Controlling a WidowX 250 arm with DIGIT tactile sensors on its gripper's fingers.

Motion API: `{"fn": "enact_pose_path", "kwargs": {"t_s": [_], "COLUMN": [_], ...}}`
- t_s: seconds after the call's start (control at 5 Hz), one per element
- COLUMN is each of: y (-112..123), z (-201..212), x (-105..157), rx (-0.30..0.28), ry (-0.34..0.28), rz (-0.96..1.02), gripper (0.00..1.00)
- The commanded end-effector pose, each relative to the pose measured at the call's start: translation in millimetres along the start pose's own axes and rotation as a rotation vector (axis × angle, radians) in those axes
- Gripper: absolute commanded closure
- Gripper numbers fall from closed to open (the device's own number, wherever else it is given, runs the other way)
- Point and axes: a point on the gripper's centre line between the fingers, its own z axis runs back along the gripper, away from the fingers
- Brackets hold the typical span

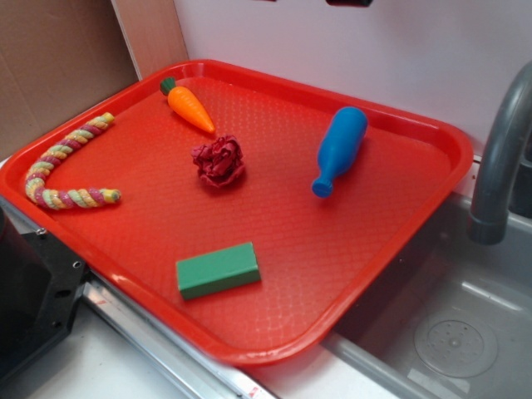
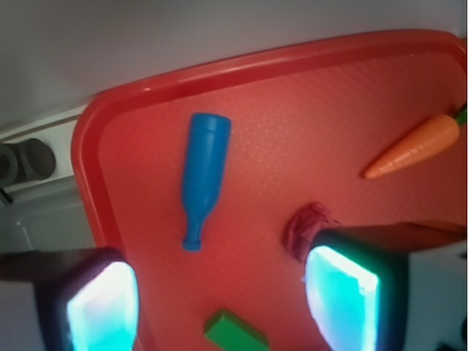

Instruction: Grab the blue bottle.

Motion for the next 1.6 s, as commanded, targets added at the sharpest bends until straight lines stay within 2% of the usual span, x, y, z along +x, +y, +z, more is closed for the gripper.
{"fn": "enact_pose_path", "kwargs": {"t_s": [0.0,0.2,0.4,0.6,0.8,1.0,1.2,1.4], "y": [3,22,-10,-33,-50,-38,-15,-14], "z": [14,11,7,-25,-80,-113,-111,-99], "x": [1,16,33,33,23,1,-8,-6], "rx": [-0.028,-0.034,-0.129,-0.14,-0.045,0.047,0.076,0.038], "ry": [-0.052,-0.085,-0.067,0.03,0.158,0.182,0.189,0.162], "rz": [0.003,0.053,-0.011,-0.009,-0.035,-0.047,-0.08,-0.075], "gripper": [0.0,0.0,0.0,0.0,0.0,0.0,0.0,0.0]}}
